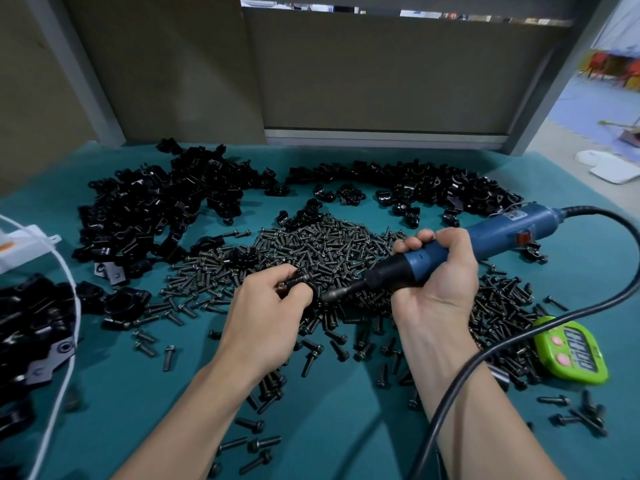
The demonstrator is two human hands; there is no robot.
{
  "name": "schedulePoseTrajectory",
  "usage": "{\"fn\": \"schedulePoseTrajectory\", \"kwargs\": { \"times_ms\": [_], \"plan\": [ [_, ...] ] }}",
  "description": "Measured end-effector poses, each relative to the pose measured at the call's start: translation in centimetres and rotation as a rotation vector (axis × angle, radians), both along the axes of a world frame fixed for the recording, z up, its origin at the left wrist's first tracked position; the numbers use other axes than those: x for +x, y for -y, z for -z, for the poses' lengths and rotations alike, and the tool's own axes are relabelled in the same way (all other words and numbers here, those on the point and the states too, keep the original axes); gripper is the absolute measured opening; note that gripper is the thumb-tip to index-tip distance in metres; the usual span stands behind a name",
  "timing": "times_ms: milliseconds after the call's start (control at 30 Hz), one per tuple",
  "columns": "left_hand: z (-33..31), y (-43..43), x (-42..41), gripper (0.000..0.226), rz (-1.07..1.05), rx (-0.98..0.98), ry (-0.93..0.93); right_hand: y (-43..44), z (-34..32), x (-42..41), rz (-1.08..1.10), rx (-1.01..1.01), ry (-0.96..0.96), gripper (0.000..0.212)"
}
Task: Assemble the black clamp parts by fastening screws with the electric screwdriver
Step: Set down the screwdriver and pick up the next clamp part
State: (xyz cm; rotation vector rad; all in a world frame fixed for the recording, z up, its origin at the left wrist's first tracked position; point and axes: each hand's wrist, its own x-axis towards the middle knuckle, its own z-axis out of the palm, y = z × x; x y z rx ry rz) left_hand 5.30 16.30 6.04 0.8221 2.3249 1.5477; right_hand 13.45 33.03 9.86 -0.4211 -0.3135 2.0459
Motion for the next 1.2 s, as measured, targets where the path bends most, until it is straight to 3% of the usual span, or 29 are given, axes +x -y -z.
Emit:
{"fn": "schedulePoseTrajectory", "kwargs": {
  "times_ms": [167, 267, 333, 500, 633, 733, 900, 1133, 1200],
  "plan": [
    [0.05, -0.03, 0.18, 0.020, -0.020, 0.009, -0.018, 0.10, 0.06, -0.12, 0.008, -0.016, 0.004, 0.018],
    [0.11, -0.18, 0.07, 0.009, -0.042, 0.018, 0.006, 0.12, -0.02, -0.19, 0.010, -0.013, -0.013, 0.020],
    [0.33, -0.21, -0.06, 0.019, -0.066, 0.027, 0.014, 0.18, -0.06, -0.21, 0.009, -0.017, -0.021, 0.021],
    [0.39, -0.05, -0.17, 0.009, -0.065, 0.044, 0.055, 0.43, -0.02, -0.28, -0.006, -0.024, -0.028, 0.019],
    [0.54, -0.19, -0.04, 0.031, -0.082, 0.048, 0.043, 0.40, -0.01, -0.33, -0.001, -0.029, -0.019, 0.019],
    [0.32, -0.21, 0.20, 0.017, -0.078, 0.042, 0.033, 0.49, -0.07, -0.21, -0.006, -0.041, -0.022, 0.019],
    [-0.16, -0.21, 0.43, 0.013, -0.070, 0.078, 0.027, 0.54, -0.21, -0.20, -0.006, -0.055, -0.017, 0.019],
    [-0.23, -0.24, -0.18, 0.037, -0.066, 0.094, 0.162, 0.69, -0.74, -0.08, -0.066, 0.088, -0.082, 0.019],
    [-0.31, -0.23, -0.24, 0.029, -0.073, 0.099, 0.191, 0.78, -0.86, -0.08, -0.080, 0.112, -0.100, 0.019]
  ]
}}
